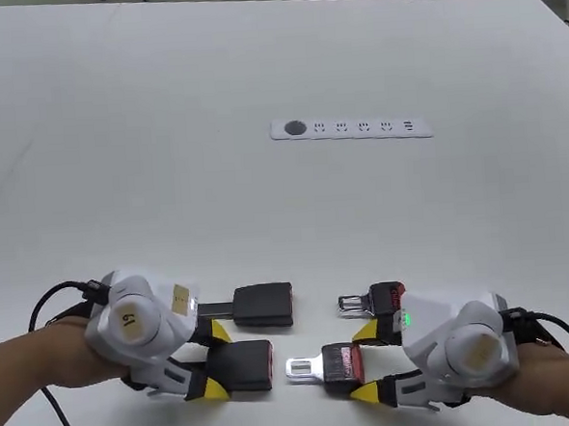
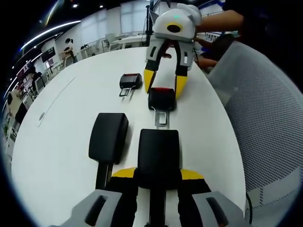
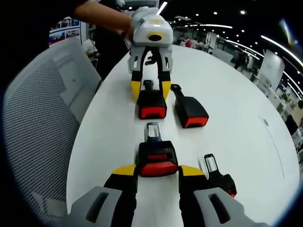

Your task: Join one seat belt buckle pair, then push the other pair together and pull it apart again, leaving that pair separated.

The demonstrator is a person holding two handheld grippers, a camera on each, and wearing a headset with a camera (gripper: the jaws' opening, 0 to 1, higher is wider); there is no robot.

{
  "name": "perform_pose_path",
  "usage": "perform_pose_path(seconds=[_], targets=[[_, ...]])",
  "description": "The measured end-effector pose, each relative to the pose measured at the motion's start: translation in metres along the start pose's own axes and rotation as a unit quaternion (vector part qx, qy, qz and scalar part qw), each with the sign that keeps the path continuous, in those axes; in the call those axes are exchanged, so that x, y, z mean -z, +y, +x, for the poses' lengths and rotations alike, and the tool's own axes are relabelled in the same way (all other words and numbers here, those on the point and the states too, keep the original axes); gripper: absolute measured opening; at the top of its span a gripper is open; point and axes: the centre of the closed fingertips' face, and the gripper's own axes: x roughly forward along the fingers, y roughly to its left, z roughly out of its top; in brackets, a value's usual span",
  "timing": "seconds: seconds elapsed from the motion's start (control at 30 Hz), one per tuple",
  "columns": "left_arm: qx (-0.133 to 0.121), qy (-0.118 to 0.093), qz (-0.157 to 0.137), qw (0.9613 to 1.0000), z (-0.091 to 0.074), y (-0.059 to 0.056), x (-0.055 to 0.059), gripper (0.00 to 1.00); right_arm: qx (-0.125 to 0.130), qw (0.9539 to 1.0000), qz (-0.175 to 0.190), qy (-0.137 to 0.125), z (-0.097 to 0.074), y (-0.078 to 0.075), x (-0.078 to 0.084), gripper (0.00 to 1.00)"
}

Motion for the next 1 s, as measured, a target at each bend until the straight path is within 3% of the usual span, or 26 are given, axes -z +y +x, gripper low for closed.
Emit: perform_pose_path(seconds=[1.0], targets=[[0.0,0.004,-0.003,1.0,-0.003,0.002,0.0,0.33,-0.013,0.9998,-0.014,-0.011,0.022,-0.001,-0.018,0.3]])
